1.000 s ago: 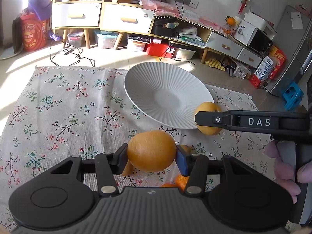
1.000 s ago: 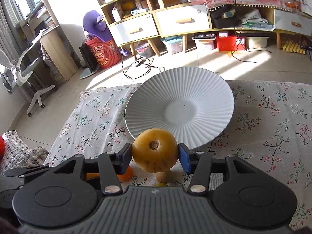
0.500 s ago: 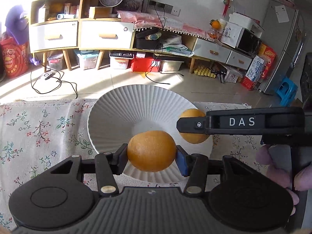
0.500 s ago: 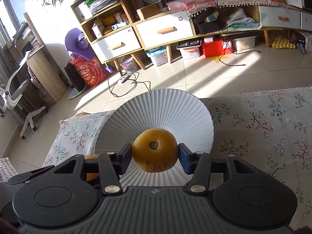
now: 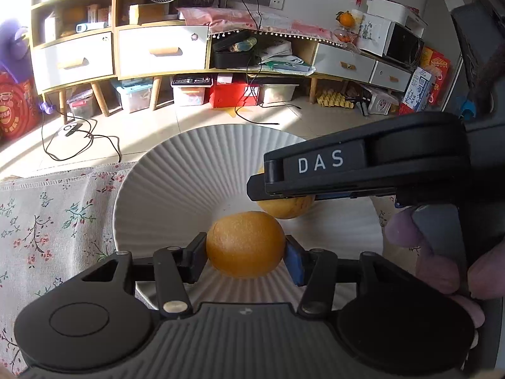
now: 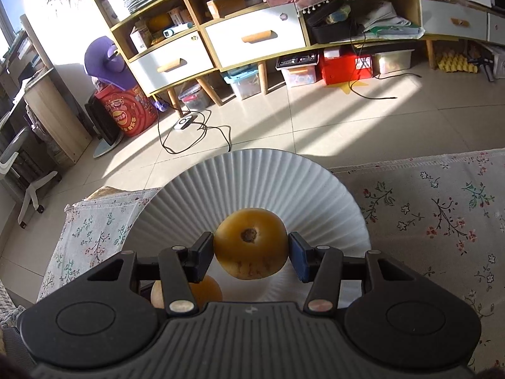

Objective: Organize fruits
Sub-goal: 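Carry the pomelo and pear into the white plate and open both tools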

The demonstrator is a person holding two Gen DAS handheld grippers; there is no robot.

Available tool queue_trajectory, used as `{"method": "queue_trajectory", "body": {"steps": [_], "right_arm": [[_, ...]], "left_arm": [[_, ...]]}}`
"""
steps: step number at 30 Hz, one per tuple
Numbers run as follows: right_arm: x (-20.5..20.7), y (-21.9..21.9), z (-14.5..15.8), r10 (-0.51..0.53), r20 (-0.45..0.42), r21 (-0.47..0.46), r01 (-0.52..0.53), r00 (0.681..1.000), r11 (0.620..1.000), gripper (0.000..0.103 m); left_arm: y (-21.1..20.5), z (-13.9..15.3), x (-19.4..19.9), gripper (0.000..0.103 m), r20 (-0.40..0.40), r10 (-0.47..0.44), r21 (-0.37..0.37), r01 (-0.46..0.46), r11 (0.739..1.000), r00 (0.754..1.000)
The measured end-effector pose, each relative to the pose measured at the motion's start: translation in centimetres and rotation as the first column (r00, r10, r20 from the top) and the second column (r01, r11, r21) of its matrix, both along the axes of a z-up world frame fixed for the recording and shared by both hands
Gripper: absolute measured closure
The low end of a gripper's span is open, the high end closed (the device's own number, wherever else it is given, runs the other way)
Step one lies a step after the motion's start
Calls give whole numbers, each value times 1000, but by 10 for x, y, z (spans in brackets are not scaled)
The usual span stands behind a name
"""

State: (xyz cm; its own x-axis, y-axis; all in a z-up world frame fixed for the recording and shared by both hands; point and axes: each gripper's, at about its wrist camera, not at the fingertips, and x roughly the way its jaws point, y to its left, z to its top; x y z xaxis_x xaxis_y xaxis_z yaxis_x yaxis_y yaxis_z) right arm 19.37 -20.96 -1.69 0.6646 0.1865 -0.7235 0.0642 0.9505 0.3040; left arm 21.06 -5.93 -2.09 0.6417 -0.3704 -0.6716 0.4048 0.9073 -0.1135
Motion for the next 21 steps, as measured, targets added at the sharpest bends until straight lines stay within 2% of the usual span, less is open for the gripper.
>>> {"method": "queue_trajectory", "body": {"steps": [9,11,12,14,16,21], "right_arm": [[0,5,1,12,-26,-48,-13,1000,999,56],[0,2,5,12,-23,-35,-13,1000,999,55],[0,1,6,9,-21,-33,-9,1000,999,54],[-3,0,13,5,-11,-31,-6,1000,999,39],[-7,2,19,11,4,-50,-11,1000,999,34],[-19,10,35,39,29,-114,-35,999,993,27]], "left_arm": [[-6,1,-1,53,8,-20,25,20,999,1000],[-6,5,-2,49,14,-18,24,18,1000,1000],[-6,7,-4,44,19,-18,22,18,1000,1000],[-4,13,-7,35,30,-17,17,16,1000,999],[-2,19,-11,27,36,-15,16,15,1000,999],[6,32,-23,18,49,-1,3,1,1000,999]]}}
